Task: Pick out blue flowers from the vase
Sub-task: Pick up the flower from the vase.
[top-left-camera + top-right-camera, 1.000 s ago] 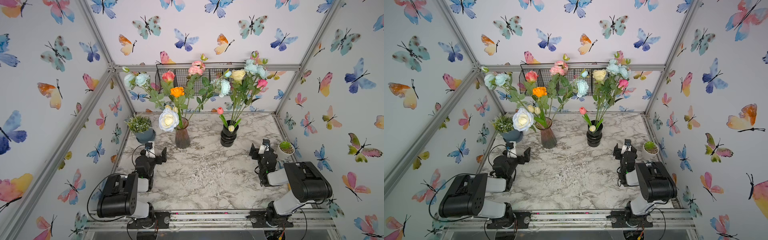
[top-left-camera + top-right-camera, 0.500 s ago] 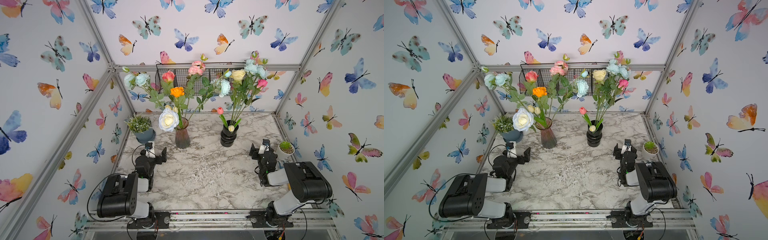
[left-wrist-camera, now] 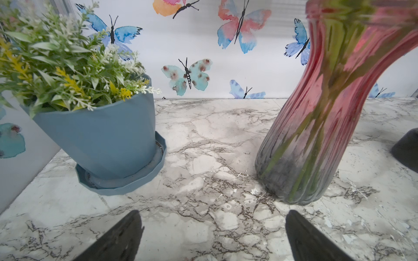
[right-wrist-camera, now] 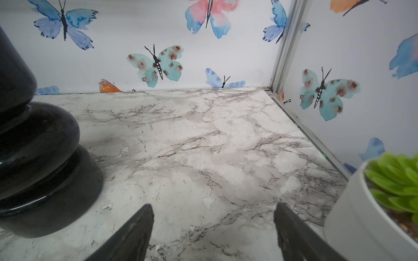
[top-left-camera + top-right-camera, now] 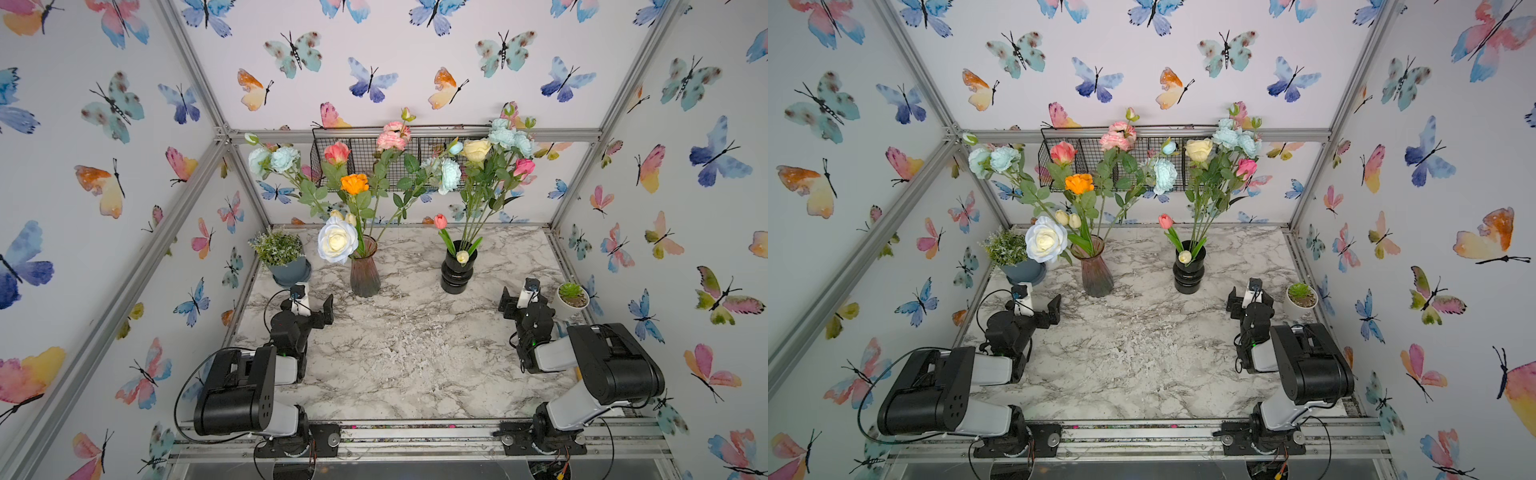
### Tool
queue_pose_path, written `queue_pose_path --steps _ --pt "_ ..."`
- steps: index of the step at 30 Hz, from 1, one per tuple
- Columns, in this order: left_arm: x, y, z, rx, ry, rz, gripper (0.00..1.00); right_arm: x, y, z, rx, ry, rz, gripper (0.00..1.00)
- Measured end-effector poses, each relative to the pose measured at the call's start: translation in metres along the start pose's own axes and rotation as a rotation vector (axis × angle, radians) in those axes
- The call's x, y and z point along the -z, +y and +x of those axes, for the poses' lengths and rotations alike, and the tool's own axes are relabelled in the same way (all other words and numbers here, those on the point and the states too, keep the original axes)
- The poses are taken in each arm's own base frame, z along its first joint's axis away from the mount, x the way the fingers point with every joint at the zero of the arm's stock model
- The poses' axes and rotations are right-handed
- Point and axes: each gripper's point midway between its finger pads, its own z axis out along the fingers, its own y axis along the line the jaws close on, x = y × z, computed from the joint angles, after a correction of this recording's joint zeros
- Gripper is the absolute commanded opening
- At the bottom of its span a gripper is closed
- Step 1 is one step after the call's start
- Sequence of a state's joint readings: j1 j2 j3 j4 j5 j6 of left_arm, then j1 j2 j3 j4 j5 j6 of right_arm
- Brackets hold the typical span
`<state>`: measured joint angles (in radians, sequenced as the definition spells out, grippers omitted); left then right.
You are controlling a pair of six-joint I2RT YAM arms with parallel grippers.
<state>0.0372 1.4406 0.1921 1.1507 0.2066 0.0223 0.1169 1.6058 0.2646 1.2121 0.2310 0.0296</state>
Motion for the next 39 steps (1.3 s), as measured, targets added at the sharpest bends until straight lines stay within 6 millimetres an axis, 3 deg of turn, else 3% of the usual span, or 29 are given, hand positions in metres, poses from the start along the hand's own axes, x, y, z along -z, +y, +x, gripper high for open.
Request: queue_pose_path --steps 6,12,16,20,24,31,39 --pt "0.0 0.0 0.0 -0.002 0.0 0.0 0.55 0.0 0.0 0.0 0.0 0.0 0.0 0.85" --pt "0.016 -0.003 -0.01 -0.009 -0.042 -0.004 0.65 0.001 0.0 0.0 0.0 0.0 0.0 0.86" --pt "0.043 -0.011 -0.051 -0.025 -0.184 0.002 0.53 0.004 -0.001 -0.007 0.004 0.004 -0.001 0.79" --pt "0.067 -0.02 -0.089 0.005 -0.308 0.02 0.61 0.016 0.003 -0.045 -0.009 -0.058 -0.039 0.76" --pt "0.079 -0.038 -0.104 0.031 -0.345 0.086 0.62 0.029 0.009 -0.071 -0.039 -0.084 -0.092 0.73" --pt "0.088 -0.073 -0.108 0.047 -0.322 0.243 0.6 0.049 0.047 -0.079 -0.086 -0.077 -0.317 0.68" --pt "0.104 -0.111 -0.138 0.009 -0.375 0.41 0.56 0.083 0.098 -0.08 -0.068 -0.042 -0.56 0.64"
